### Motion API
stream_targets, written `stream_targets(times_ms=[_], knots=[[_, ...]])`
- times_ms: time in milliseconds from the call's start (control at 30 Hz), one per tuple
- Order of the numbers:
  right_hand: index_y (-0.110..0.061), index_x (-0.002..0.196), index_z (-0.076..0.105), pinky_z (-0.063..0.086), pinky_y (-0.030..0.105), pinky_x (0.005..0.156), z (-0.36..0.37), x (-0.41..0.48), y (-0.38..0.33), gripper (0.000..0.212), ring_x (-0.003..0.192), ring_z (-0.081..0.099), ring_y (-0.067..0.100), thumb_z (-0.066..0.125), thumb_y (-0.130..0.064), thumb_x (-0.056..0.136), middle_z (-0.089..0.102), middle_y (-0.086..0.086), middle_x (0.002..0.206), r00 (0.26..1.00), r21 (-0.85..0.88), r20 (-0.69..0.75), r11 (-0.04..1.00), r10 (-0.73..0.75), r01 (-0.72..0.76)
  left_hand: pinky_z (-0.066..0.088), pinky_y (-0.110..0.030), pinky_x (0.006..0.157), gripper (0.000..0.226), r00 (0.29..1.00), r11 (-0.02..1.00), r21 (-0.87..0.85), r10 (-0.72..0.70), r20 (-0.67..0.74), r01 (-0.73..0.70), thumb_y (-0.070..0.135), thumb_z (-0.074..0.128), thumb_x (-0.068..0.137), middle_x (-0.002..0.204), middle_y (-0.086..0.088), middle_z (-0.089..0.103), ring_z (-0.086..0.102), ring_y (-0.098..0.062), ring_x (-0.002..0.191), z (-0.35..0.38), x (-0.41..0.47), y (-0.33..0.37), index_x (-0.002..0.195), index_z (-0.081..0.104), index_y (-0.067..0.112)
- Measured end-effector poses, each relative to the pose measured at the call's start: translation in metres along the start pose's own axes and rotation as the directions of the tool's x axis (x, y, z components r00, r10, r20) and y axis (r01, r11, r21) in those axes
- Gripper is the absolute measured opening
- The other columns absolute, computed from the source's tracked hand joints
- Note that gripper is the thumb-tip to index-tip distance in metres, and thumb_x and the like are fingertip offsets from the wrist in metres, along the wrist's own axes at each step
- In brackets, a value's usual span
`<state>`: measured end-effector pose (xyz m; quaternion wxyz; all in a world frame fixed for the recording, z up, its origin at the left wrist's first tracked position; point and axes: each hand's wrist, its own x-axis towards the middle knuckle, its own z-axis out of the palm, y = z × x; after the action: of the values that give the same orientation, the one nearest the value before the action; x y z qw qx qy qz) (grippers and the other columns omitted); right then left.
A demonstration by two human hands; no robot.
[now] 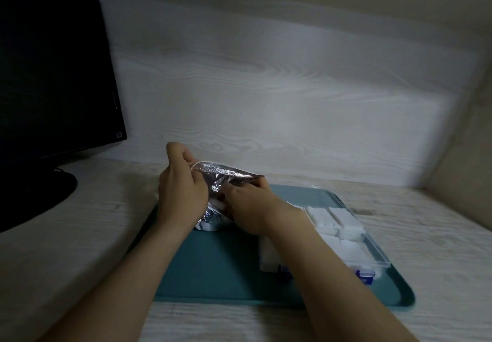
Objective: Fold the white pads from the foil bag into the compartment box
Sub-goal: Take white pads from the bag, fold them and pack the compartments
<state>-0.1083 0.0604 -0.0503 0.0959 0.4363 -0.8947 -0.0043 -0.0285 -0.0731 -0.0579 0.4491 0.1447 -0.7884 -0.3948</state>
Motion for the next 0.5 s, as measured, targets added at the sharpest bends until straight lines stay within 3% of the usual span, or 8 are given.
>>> stream_targets(times_ms=[67,100,133,200,300,500], knots=[[-0.022,0.141,0.047,0.023,0.045,0.109,-0.004,-0.002,-0.002,0.038,0.128,0.061,0.027,0.046,-0.038,0.107,0.068,0.006,0.135,1.000,0.000,-0.012,1.000,-0.007,0.007,0.049,-0.031,0.080,0.044,0.991,0.991,0.017,0.131,0.017,-0.131,-0.019,0.043,0.073,0.099,-0.005,0.061,0.060,-0.024,0.091,0.000,0.001,-0.002,0.087,0.049,0.023],[-0.023,0.143,0.047,0.024,0.045,0.109,-0.007,-0.003,-0.003,0.038,0.128,0.061,0.027,0.048,-0.036,0.106,0.067,0.005,0.137,1.000,0.002,-0.015,1.000,-0.008,0.008,0.046,-0.018,0.079,0.048,0.984,0.984,0.022,0.178,0.027,-0.179,-0.022,0.044,0.067,0.101,-0.005,0.060,0.060,-0.018,0.093,0.000,0.002,-0.002,0.075,0.054,0.024],[-0.025,0.144,0.048,0.024,0.045,0.109,-0.009,-0.004,-0.004,0.039,0.129,0.060,0.026,0.048,-0.035,0.106,0.065,0.003,0.139,1.000,0.006,-0.013,1.000,-0.008,0.008,0.041,-0.007,0.079,0.052,0.979,0.980,0.023,0.199,0.038,-0.200,-0.024,0.046,0.064,0.105,-0.006,0.061,0.059,-0.012,0.095,0.000,0.003,-0.003,0.065,0.058,0.026],[-0.027,0.140,0.054,0.025,0.047,0.109,-0.011,-0.005,-0.004,0.035,0.131,0.058,0.026,0.048,-0.033,0.107,0.063,0.002,0.140,1.000,0.014,-0.006,1.000,-0.010,0.010,0.036,0.002,0.083,0.056,0.981,0.981,0.045,0.188,0.046,-0.190,-0.023,0.050,0.069,0.113,-0.006,0.064,0.061,-0.011,0.103,-0.001,0.005,-0.005,0.063,0.073,0.027],[-0.026,0.126,0.063,0.025,0.048,0.108,-0.010,-0.005,-0.005,0.029,0.132,0.054,0.025,0.043,-0.038,0.108,0.063,0.004,0.135,1.000,0.022,0.022,1.000,0.002,-0.002,0.044,-0.014,0.096,0.051,0.984,0.975,0.135,0.174,0.033,-0.177,-0.012,0.055,0.084,0.119,0.001,0.071,0.067,-0.017,0.108,0.000,0.007,-0.011,0.091,0.084,0.029],[-0.020,0.136,0.052,0.023,0.048,0.111,-0.009,-0.006,-0.006,0.037,0.130,0.058,0.029,0.040,-0.042,0.109,0.066,0.008,0.136,0.999,0.051,0.051,0.999,-0.005,0.002,0.045,-0.030,0.111,0.057,0.970,0.975,0.141,0.143,0.198,-0.173,-0.002,0.051,0.093,0.140,0.001,0.066,0.062,-0.021,0.128,0.002,0.003,-0.014,0.138,0.068,0.028]])
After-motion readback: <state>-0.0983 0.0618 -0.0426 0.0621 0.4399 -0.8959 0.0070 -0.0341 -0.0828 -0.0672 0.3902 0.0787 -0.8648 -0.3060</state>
